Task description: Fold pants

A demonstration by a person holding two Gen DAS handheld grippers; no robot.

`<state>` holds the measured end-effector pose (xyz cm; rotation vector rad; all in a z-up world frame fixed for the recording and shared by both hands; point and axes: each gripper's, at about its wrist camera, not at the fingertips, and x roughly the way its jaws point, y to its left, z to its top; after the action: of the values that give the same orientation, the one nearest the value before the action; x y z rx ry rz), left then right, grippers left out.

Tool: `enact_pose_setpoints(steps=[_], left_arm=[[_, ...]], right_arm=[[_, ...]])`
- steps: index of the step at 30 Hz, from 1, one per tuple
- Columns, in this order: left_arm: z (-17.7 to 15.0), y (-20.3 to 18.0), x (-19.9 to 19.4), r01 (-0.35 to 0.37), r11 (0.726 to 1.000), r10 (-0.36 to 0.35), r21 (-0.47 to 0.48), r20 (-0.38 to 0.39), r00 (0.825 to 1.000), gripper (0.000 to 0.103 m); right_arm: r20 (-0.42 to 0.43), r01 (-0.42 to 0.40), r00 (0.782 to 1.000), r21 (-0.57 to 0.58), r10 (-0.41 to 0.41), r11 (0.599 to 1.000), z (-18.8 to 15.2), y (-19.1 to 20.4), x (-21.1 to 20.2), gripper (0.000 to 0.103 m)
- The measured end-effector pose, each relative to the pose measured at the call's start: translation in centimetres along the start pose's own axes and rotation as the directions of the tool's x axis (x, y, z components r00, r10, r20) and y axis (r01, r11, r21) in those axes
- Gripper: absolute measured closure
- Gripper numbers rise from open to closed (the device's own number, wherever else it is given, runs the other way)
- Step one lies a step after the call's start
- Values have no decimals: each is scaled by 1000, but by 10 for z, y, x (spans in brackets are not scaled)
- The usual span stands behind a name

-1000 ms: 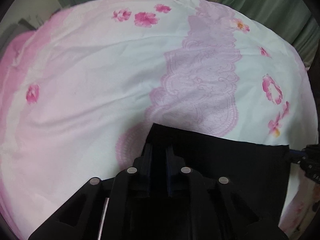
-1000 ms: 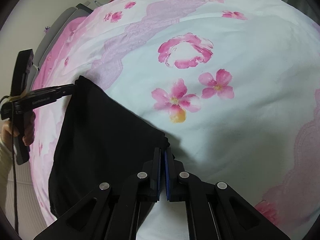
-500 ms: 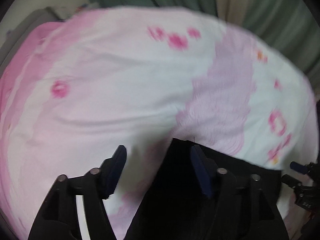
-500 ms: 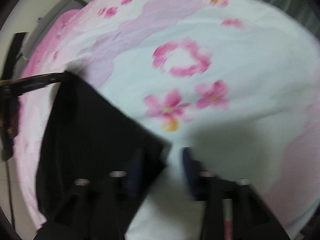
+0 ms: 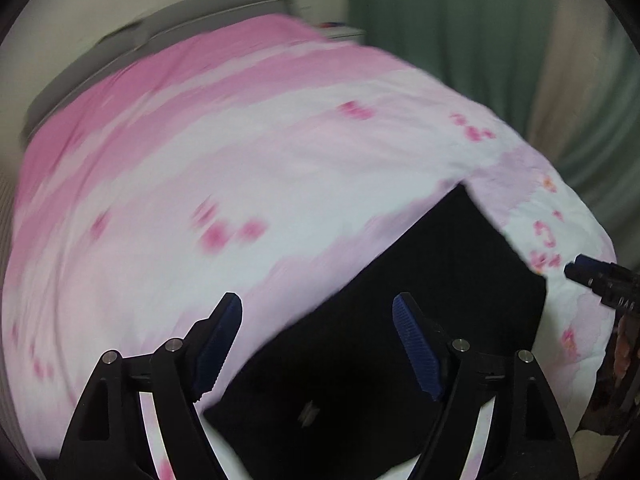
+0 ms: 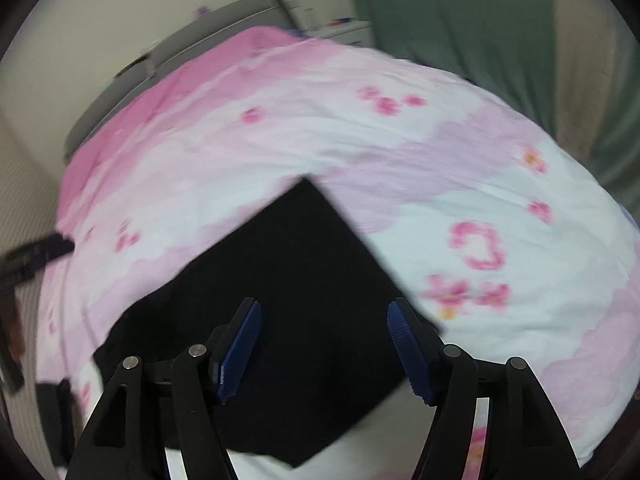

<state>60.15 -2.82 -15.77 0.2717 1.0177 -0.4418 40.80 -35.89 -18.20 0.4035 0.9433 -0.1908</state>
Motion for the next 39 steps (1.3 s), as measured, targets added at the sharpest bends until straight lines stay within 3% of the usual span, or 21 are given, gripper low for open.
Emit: enact_pose_setpoints(steps=[6,11,16,18,21,23,27,31,32,34,36,38,39], left_arm=[[-103,71,-15,-29,968,15,-249,-60,998,20],[-163,98,3,24,947,-55,-319,-88,995,20],[-193,120,34,190,881,-224,-434,-27,974,20],[-200,129,50,264,832,-293,-487,17,956,20],[-196,134,67,331,803,-348,-495,60,936,20],[-191,136,79,346,812,-361,-470,62,931,21],[-173,144,91,327,848,-333,-417,61,941,21],[-147,154,103,385,844,-379,-373,91,921,21],[-139,154,113,395,850,-397,-348,68,915,21],[-133,154,130,367,876,-381,-312,15,924,21],[-132,156,148,358,892,-388,-276,-60,920,21],[-135,157,152,385,886,-416,-257,-76,906,21],[-138,158,153,415,871,-447,-262,-77,891,21]], right_arm=[[-125,-146,984,-152,128,977,-30,102,11,36],[-225,-219,961,-260,161,940,-71,171,25,36],[-309,-236,941,-295,141,926,-109,209,40,36],[-343,-234,931,-299,125,925,-125,220,45,36],[-364,-219,926,-318,94,922,-141,229,53,36],[-372,-204,925,-326,73,923,-147,233,56,36],[-383,-177,923,-324,42,929,-155,239,64,36],[-388,-163,921,-321,27,933,-161,244,70,36],[-390,-160,920,-315,26,935,-162,247,71,36],[-393,-160,919,-306,28,938,-163,248,74,36],[-396,-157,918,-302,26,940,-164,250,76,36],[-397,-157,917,-296,28,942,-163,250,77,36],[-397,-159,917,-293,31,943,-163,251,77,36]])
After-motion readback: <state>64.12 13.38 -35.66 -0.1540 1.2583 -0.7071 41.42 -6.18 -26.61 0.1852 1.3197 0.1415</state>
